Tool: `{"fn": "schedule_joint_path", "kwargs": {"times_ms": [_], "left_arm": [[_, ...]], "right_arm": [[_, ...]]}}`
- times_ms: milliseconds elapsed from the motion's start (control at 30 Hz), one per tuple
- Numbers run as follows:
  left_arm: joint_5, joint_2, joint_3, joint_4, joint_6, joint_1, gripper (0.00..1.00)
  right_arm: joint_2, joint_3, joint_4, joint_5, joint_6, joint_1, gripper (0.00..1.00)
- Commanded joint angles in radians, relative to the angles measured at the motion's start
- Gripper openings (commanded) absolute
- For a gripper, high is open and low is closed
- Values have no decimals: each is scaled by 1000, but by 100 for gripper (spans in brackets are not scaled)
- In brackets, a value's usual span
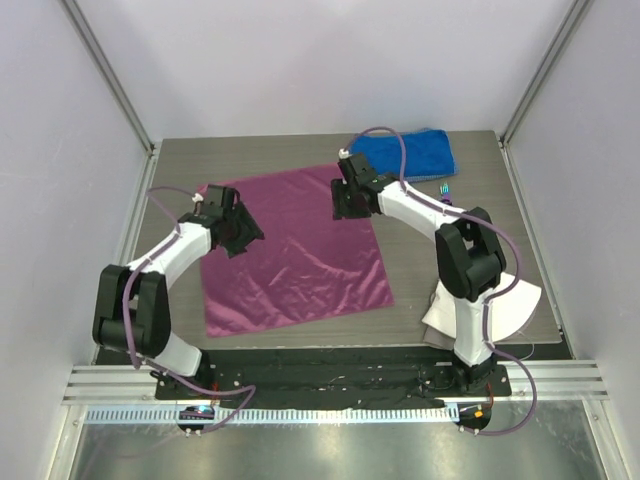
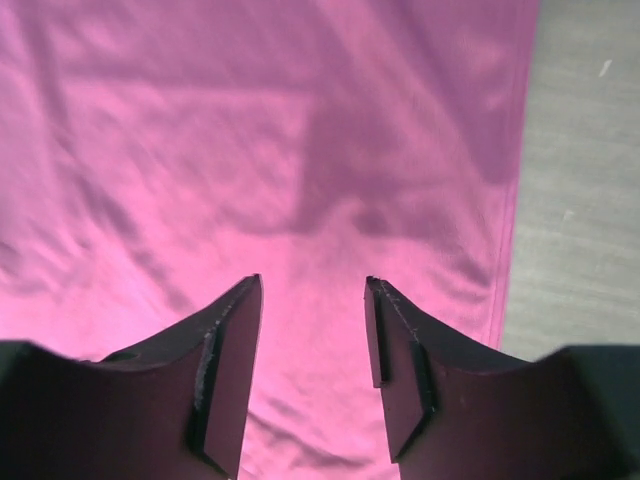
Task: Fold the napkin into a case and place the utensils inside
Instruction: Smooth out the napkin at the center of the board.
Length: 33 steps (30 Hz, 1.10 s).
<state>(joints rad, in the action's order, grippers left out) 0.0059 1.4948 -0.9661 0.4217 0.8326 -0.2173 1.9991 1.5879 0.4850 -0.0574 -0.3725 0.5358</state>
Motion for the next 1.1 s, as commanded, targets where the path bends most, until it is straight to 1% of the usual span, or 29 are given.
{"fn": "schedule_joint_path", "kwargs": {"times_ms": [0,67,133,200,300,433,500,600,733,833,867,900,967,1000,1033,1067], "left_arm": [[108,47,9,-18,16,53,63],[106,53,27,-44,36,55,63],[105,45,46,-58,43,55,62],[98,29,110,-83,65,53,62],[85,7,187,-139,88,53,62],[69,38,202,-167,95,55,62],[65,51,204,-192,100,55,62],[49,70,199,-216,105,62,63],[61,139,129,-189,91,102,63],[45,154,69,-152,80,130,63],[26,147,41,-137,74,131,63],[13,133,30,-120,66,131,63],[0,79,15,-69,50,131,65],[0,56,14,-46,48,131,65],[2,32,17,-28,48,130,65],[-27,-35,24,15,56,128,65]], "right_arm": [[9,23,-33,-9,72,-2,56],[84,101,-1,-9,87,-2,57],[145,132,10,4,84,-2,57],[168,144,7,17,84,0,57],[196,153,0,-18,89,0,57],[221,153,-29,-42,109,0,58],[240,162,-49,-59,116,0,60],[292,219,-43,-79,126,-2,61],[362,312,-31,-99,148,-3,62],[427,434,6,-116,182,-5,64],[444,469,35,-117,190,-5,65],[457,544,58,-122,201,-8,65],[469,631,122,-148,192,-7,68],[460,642,133,-148,172,-7,70],[440,639,139,-142,156,-4,74],[400,638,154,-130,140,0,80]]}}
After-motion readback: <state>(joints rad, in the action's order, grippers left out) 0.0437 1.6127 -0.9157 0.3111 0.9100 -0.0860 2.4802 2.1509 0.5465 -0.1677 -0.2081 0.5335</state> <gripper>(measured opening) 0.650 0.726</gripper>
